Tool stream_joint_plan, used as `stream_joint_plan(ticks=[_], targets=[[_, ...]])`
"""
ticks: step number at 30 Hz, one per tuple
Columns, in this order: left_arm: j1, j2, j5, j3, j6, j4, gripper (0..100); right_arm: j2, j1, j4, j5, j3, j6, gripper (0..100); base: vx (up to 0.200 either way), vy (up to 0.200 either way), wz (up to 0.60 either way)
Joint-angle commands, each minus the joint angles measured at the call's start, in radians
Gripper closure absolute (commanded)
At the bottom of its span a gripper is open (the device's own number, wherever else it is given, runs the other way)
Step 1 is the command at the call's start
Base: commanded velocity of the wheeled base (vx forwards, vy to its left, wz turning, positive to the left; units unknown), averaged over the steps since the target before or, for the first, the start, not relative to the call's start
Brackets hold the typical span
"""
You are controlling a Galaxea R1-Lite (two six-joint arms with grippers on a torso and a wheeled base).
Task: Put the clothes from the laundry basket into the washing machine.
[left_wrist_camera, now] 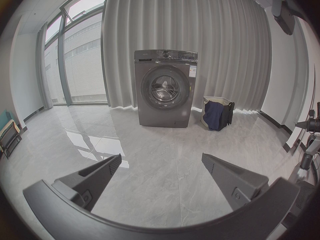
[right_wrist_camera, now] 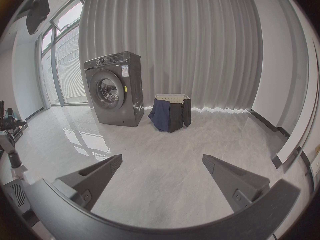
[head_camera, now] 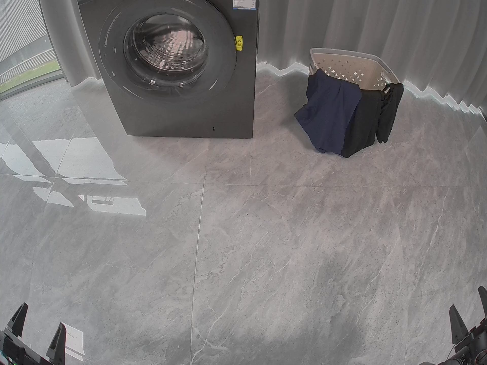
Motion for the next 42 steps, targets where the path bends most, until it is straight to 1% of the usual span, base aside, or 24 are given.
stream_joint_plan(ticks=[1,3,11,16,20,29,35,38,42], targets=[[-0.001,-0.018,-0.001,0.018,-0.003,-0.001,0,-0.015,-0.001,0.000,0.000,0.018,0.000,0,0.000,0.000,0.00],[-0.001,-0.018,-0.006,0.018,-0.005,-0.001,0,-0.015,-0.003,-0.002,0.002,0.018,-0.008,0,0.000,0.000,0.00],[-0.003,-0.018,-0.006,0.018,-0.011,-0.001,0,-0.015,-0.001,0.000,0.002,0.018,-0.002,0,0.000,0.000,0.00],[-0.005,-0.016,-0.006,0.018,-0.012,-0.001,0,-0.015,-0.001,0.000,0.002,0.018,-0.002,0,0.200,0.000,0.00],[-0.005,-0.016,-0.003,0.018,-0.023,-0.001,0,-0.015,-0.003,0.000,0.000,0.018,0.001,0,0.200,0.000,0.00],[-0.005,-0.016,-0.003,0.018,-0.023,-0.001,0,-0.015,-0.001,0.000,0.002,0.018,0.000,0,0.200,0.000,0.00],[-0.005,-0.016,0.000,0.018,-0.031,-0.001,0,-0.015,-0.003,-0.002,0.002,0.018,-0.002,0,0.000,0.000,-0.60],[-0.005,-0.016,0.000,0.018,-0.031,-0.001,0,-0.015,-0.001,-0.002,0.000,0.018,0.001,0,0.000,0.000,0.00],[-0.005,-0.016,0.000,0.018,-0.026,-0.001,0,-0.015,-0.001,-0.002,0.000,0.018,0.001,0,0.200,0.000,0.00]])
